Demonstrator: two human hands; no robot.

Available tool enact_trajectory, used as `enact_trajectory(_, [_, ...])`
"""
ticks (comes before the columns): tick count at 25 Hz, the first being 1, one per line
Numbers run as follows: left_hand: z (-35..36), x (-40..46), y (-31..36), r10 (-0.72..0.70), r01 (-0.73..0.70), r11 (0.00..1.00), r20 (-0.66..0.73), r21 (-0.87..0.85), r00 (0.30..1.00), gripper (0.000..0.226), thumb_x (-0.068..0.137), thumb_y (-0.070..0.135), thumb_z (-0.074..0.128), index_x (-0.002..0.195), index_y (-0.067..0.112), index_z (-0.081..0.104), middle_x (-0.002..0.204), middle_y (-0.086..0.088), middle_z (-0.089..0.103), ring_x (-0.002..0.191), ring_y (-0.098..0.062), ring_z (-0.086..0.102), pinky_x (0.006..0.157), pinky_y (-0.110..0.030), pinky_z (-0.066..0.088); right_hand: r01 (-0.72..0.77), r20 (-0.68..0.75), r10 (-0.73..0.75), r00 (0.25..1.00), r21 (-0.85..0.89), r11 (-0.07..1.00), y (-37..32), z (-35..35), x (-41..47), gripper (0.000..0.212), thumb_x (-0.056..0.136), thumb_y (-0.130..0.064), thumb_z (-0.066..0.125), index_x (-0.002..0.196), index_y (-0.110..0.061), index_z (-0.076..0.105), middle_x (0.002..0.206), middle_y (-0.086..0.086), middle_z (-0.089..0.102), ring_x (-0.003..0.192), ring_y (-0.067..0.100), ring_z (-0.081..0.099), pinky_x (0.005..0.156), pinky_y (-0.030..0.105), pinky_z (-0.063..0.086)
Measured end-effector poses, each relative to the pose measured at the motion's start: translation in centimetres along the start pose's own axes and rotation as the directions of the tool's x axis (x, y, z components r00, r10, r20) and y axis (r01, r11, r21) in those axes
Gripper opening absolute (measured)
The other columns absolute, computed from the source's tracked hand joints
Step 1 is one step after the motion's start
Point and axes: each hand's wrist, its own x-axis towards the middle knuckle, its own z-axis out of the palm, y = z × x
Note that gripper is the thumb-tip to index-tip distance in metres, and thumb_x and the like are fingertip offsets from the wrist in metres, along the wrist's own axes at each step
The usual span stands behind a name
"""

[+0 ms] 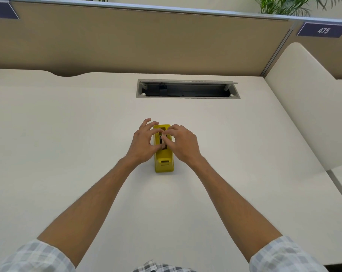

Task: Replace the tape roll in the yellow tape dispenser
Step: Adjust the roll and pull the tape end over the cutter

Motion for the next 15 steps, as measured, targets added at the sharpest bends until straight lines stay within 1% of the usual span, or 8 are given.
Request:
enact_trajectory(4, [0.06, -0.19, 0.23, -0.007, 0.007, 1.000, -0.015, -0.016, 1.000, 0.045, 0.078, 0.028, 0.077, 0.120, 0.020, 0.063, 0.143, 0.001, 0.048, 0.144, -0.017, 0.021, 0.111, -0.048, 0.026, 0.019, 0.014, -0.018, 1.000, -0.048, 0.999, 0.06, -0.44, 0.55, 0.023, 0.095, -0.033, 0.057, 0.105, -0.023, 0.074, 0.106, -0.003, 0.069, 0.095, 0.015, 0.061, 0.070, 0.028, 0.044])
enact_trajectory(8, [-0.04, -0.28, 0.40, -0.006, 0.005, 1.000, -0.020, -0.028, 1.000, 0.047, 0.076, 0.024, 0.077, 0.121, 0.019, 0.063, 0.142, 0.001, 0.049, 0.144, -0.017, 0.022, 0.111, -0.049, 0.027, 0.014, 0.039, -0.012, 0.999, -0.037, 0.999, -0.04, -0.69, 0.83, 0.023, 0.096, -0.033, 0.056, 0.106, -0.024, 0.074, 0.104, -0.002, 0.070, 0.094, 0.016, 0.061, 0.071, 0.030, 0.045])
enact_trajectory(11, [-0.04, -0.18, 0.59, -0.036, 0.036, 0.998, -0.011, -0.061, 0.999, 0.048, 0.077, 0.027, 0.077, 0.122, 0.019, 0.062, 0.144, 0.000, 0.047, 0.144, -0.017, 0.020, 0.113, -0.050, 0.027, 0.007, 0.064, -0.004, 0.998, -0.044, 0.999, -0.10, -0.77, 0.94, 0.024, 0.097, -0.033, 0.054, 0.107, -0.023, 0.074, 0.104, -0.002, 0.070, 0.093, 0.016, 0.061, 0.071, 0.029, 0.043])
enact_trajectory(13, [-0.14, -0.06, 0.65, -0.063, 0.065, 0.994, 0.027, -0.082, 0.998, 0.050, 0.082, 0.032, 0.072, 0.128, 0.018, 0.058, 0.148, 0.001, 0.042, 0.146, -0.016, 0.015, 0.114, -0.050, 0.025, 0.007, 0.074, -0.004, 0.997, -0.041, 0.999, -0.16, -0.84, 0.95, 0.024, 0.096, -0.031, 0.054, 0.102, -0.022, 0.075, 0.103, -0.002, 0.069, 0.091, 0.017, 0.061, 0.069, 0.028, 0.042])
enact_trajectory(15, [-0.19, 0.04, 0.57, -0.070, 0.074, 0.996, 0.070, -0.050, 0.995, 0.047, 0.089, 0.035, 0.063, 0.133, 0.018, 0.055, 0.152, 0.000, 0.036, 0.147, -0.016, 0.010, 0.115, -0.053, 0.022, 0.026, 0.078, -0.022, 0.997, -0.054, 0.998, -0.21, -0.93, 0.95, 0.023, 0.096, -0.029, 0.054, 0.099, -0.020, 0.075, 0.101, -0.001, 0.069, 0.091, 0.018, 0.061, 0.068, 0.030, 0.043])
